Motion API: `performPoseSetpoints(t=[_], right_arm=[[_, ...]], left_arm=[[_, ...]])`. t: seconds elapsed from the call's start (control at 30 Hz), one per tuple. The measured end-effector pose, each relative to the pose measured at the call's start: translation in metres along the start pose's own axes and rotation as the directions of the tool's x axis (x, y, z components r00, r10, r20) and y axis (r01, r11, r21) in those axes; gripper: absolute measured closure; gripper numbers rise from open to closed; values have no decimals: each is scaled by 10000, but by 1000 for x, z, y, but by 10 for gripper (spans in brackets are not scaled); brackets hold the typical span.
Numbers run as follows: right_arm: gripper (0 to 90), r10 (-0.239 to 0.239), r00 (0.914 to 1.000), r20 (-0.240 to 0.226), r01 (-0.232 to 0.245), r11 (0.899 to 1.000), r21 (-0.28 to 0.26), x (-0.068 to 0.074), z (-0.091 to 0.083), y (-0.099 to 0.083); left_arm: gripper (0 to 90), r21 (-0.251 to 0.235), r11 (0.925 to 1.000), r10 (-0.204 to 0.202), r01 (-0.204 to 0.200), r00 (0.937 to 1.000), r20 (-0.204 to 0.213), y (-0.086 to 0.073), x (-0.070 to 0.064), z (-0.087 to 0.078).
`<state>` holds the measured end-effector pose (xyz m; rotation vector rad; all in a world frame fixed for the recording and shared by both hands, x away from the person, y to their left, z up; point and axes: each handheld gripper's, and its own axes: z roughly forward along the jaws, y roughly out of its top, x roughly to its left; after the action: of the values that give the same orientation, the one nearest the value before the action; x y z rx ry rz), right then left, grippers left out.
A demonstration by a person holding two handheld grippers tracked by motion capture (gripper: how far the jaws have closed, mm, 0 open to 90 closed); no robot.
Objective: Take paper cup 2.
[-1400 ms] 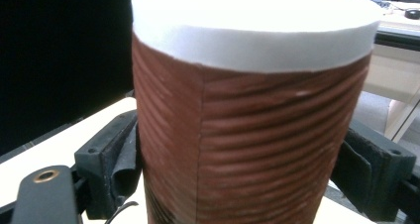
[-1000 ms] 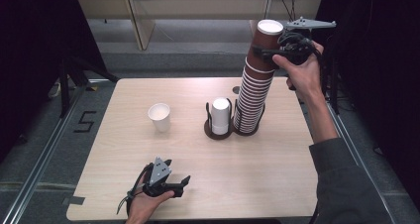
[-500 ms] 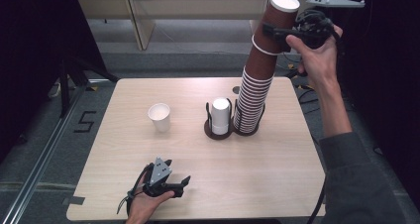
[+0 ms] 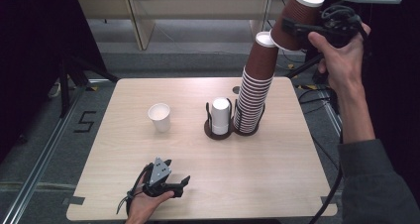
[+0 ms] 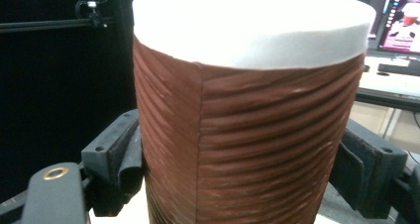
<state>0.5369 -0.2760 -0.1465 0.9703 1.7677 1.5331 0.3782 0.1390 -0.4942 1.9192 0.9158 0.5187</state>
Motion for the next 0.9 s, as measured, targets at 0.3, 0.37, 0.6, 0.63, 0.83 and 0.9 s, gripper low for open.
performPoseSetpoints(t=[0.3, 0.37, 0.6, 0.63, 0.83, 0.9], right_arm=[[182, -111, 9988, 484, 101, 9997, 210, -18, -31, -23], [182, -97, 9984, 548, 79, 9994, 341, -19, -34, -31], [182, -196, 9982, 564, 163, 9982, 581, -16, -39, -65], [182, -132, 9987, 484, 101, 9980, 631, -14, -39, -72], [182, -176, 9997, 150, 163, 9964, 827, -2, -37, -105], [182, -84, 10000, 5, 83, 9959, 899, 2, -37, -113]], left_arm=[[150, -10, 10000, -24, 24, 10000, -25, 0, 0, 1], [150, 35, 10000, 49, -49, 10000, -5, 0, 1, 1], [150, -71, 10000, -21, 20, 10000, -39, 0, 1, 1], [150, -84, 10000, -23, 23, 10000, -51, 0, 1, 1], [150, -114, 9999, -17, 16, 10000, -79, 0, 2, 1], [150, -142, 9999, -27, 26, 10000, -72, 0, 2, 2]])
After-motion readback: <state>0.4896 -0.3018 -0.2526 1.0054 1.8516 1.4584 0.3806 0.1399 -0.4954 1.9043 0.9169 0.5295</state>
